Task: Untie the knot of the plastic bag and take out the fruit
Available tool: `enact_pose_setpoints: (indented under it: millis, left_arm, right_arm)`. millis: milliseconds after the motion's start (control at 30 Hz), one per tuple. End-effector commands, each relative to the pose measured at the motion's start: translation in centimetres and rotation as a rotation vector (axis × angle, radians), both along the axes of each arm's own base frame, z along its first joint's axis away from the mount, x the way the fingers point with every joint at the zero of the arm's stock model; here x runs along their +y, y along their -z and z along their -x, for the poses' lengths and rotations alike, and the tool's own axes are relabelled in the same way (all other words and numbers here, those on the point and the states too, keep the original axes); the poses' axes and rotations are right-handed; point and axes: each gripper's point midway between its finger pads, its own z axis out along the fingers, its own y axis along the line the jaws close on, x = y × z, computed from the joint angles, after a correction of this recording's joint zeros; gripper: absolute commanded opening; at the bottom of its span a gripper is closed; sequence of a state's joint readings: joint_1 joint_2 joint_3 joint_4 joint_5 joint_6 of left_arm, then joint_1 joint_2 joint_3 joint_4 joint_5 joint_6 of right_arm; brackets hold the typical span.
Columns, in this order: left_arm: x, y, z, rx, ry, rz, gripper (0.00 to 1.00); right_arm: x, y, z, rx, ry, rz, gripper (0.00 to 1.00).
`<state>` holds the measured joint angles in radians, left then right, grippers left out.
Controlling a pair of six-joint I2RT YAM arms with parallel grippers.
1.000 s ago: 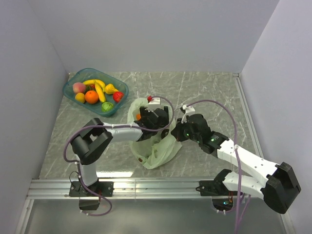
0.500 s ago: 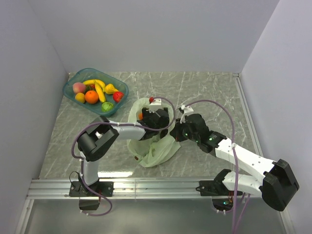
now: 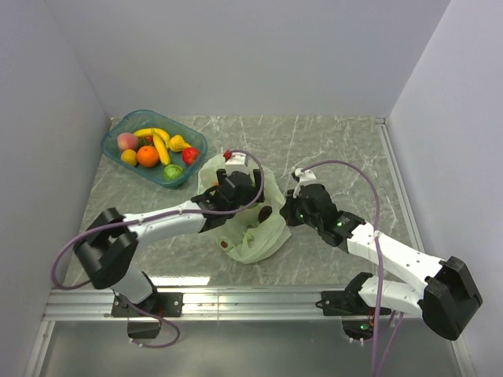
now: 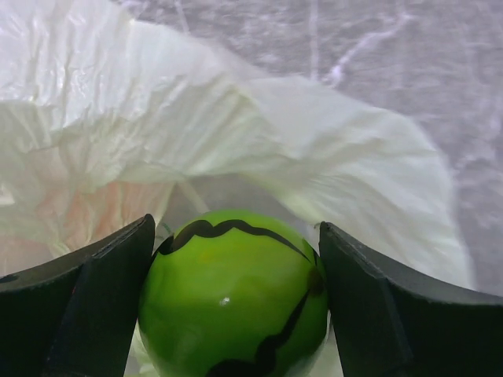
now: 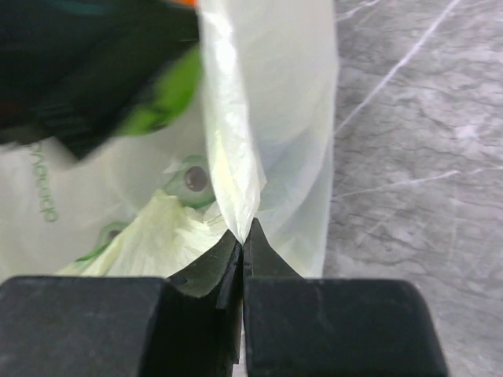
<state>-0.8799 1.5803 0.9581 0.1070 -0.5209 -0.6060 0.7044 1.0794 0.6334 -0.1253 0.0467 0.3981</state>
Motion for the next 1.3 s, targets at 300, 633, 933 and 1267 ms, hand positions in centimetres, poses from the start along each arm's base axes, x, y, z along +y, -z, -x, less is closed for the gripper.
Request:
enact_pose_setpoints:
  millis: [300, 633, 933, 1267]
  left_arm:
    - [-2.3, -5.1, 8.4, 0.009, 0.432, 0.164, 0.45]
    - [-4.6, -14.3, 12.0, -0.118, 0.675, 0.335, 0.46]
    - [1.8, -17.9, 3.3, -0.172, 0.283, 0.279, 0.42]
    - [20.4, -15.7, -9.6, -0.159, -0.414, 0.266, 0.43]
  right_arm:
    - [-0.7, -1.8, -1.5, -0.054, 0.079, 0.001, 0.00]
    - [-0.4, -0.7, -1.2, -0.030, 0.065, 0.010, 0.00]
    - [-0.8, -0.1, -0.8, -0.023, 0.063, 0.020, 0.00]
    - [-0.8, -0.9, -0.5, -0.042, 0.043, 0.007, 0.00]
